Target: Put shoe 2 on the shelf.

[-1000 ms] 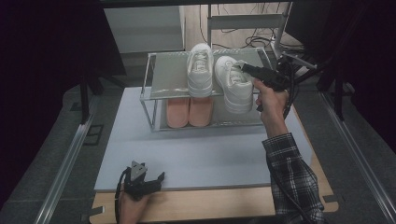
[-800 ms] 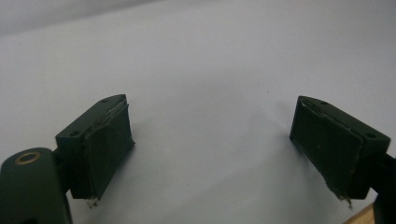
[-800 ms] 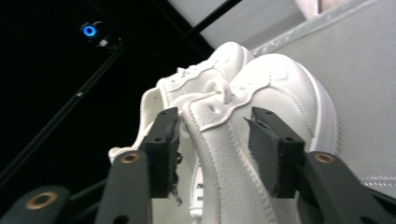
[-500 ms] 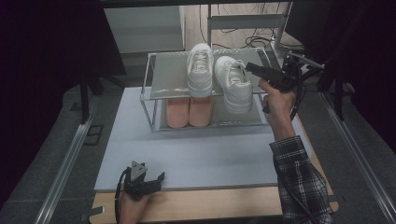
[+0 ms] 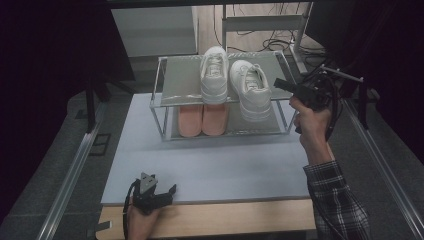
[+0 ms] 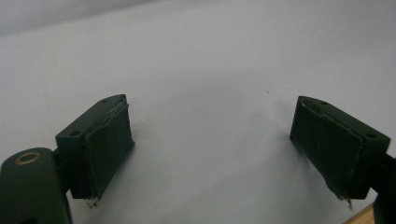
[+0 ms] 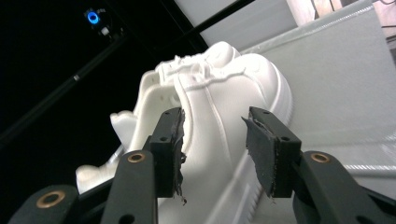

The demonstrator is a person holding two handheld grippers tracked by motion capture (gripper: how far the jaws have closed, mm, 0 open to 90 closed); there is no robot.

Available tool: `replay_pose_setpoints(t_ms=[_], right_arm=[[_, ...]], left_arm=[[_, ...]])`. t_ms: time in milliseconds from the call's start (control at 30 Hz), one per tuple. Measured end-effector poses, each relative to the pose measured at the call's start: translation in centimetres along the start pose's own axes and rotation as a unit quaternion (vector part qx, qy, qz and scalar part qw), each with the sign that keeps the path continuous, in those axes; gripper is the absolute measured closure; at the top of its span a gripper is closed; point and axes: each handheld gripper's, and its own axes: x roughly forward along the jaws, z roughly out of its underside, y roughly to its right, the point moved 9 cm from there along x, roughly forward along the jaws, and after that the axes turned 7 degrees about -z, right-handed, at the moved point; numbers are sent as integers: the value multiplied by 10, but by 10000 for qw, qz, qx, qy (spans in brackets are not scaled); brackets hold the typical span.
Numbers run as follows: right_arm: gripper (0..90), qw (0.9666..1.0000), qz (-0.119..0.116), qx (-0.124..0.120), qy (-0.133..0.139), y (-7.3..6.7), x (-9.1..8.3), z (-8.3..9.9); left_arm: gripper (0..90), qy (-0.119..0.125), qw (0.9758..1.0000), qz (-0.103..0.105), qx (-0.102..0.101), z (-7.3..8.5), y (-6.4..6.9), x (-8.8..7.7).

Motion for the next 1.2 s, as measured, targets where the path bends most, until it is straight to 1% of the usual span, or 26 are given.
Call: replay_pose_setpoints(t_ms=[67,233,333,400,533,600,667,800,900,1067,1200], right_arm=[[593,10000,7,-49,-16,1,-3,4],[686,9998,-117,-123,-124,2,-13,18],[739,9990,-18,-358,-251,3,-18,28],[785,9985,-11,-463,-296,3,-22,35],[887,9979,-102,-510,-396,2,-26,47],[892,9975,-153,-529,-449,1,-28,53],[893,9964,-187,-617,-559,-2,-28,60],[892,9940,-302,-771,-716,-11,-27,75],[892,9926,-373,-861,-772,-17,-26,83],[892,9905,-340,-990,-893,-21,-23,91],[892,9903,-312,-989,-928,-19,-18,94]], left_arm=[[125,0,10000,-1,1,0,0,0],[125,3,10000,-3,1,0,0,0],[125,2,10000,-3,2,0,0,0],[125,3,10000,-4,2,0,0,0],[125,2,10000,-4,3,0,0,0],[125,3,10000,-4,2,0,0,0],[126,3,10000,-3,1,0,0,0],[125,2,10000,-4,1,0,0,0],[125,3,10000,-3,1,0,0,0],[125,3,10000,-3,2,0,0,0],[125,2,10000,-2,2,0,0,0]])
